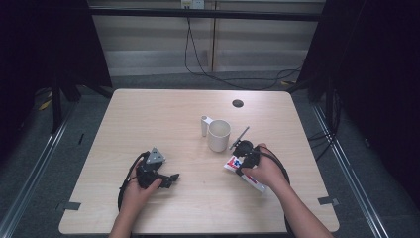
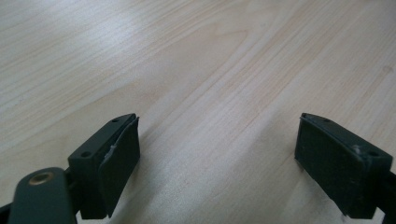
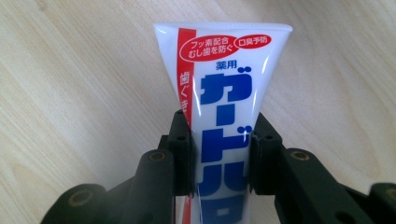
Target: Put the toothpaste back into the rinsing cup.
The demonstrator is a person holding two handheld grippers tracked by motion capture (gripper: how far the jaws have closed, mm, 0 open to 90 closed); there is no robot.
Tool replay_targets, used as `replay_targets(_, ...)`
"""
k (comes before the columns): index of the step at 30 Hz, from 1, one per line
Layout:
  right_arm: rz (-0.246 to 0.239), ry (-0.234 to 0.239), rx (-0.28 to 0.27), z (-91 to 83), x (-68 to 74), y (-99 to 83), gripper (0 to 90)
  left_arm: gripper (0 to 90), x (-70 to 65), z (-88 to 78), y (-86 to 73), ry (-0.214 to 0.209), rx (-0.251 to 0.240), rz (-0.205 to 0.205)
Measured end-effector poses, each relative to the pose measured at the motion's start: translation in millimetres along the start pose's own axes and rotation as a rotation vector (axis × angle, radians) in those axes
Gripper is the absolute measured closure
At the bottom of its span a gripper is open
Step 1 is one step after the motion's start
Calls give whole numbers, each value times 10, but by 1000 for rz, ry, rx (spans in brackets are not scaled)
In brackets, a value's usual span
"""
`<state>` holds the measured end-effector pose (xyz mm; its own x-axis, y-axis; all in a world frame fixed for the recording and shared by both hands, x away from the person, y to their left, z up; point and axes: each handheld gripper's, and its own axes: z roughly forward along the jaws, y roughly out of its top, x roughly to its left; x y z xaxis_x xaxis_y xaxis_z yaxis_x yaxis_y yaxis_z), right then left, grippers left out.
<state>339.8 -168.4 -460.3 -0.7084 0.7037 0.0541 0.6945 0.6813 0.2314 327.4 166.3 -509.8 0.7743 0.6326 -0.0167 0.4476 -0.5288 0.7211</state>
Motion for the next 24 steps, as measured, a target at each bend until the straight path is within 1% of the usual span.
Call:
replay_targets(1,4,4,-41,-37,-14,-73,678,140,-1,1,0,-1,0,-1)
replay_targets(3,6,16,-93,-92,-32,-137,677,140,0,0,0,0,0,0)
replay_targets(4,6,16,-93,-92,-32,-137,677,140,0,0,0,0,0,0)
replay_targets(5,12,23,-141,-154,-42,-187,677,140,0,0,0,0,0,0)
replay_targets(6,12,23,-141,-154,-42,-187,677,140,0,0,0,0,0,0)
replay_targets(7,17,28,-190,-217,-58,-228,676,140,0,0,0,0,-1,-1)
replay_targets(8,17,28,-190,-217,-58,-228,676,140,0,0,0,0,0,0)
replay_targets(10,26,29,-240,-283,-71,-263,675,140,0,0,0,0,0,0)
replay_targets(11,32,30,-256,-303,-75,-273,675,140,0,0,0,1,0,1)
replay_targets(12,41,30,-302,-349,-87,-298,674,140,0,-1,0,3,0,1)
replay_targets(15,54,31,-375,-401,-107,-333,674,140,1,-1,0,4,0,3)
replay_targets(16,54,31,-375,-401,-107,-333,674,140,1,-1,0,4,0,3)
replay_targets(17,58,32,-425,-428,-119,-350,673,140,0,0,0,0,0,0)
replay_targets(18,62,34,-440,-444,-119,-356,673,140,0,0,0,0,0,0)
replay_targets(19,62,34,-440,-444,-119,-356,673,140,0,0,0,0,0,0)
replay_targets(20,69,33,-457,-459,-119,-361,673,140,1,-1,0,3,0,2)
replay_targets(21,65,35,-485,-481,-124,-366,673,140,0,0,0,0,0,0)
replay_targets(22,65,35,-485,-481,-124,-366,673,140,0,0,0,0,0,0)
replay_targets(23,70,39,-511,-499,-128,-367,673,140,0,0,0,0,0,0)
replay_targets(24,71,40,-521,-508,-131,-368,673,140,0,0,0,0,0,0)
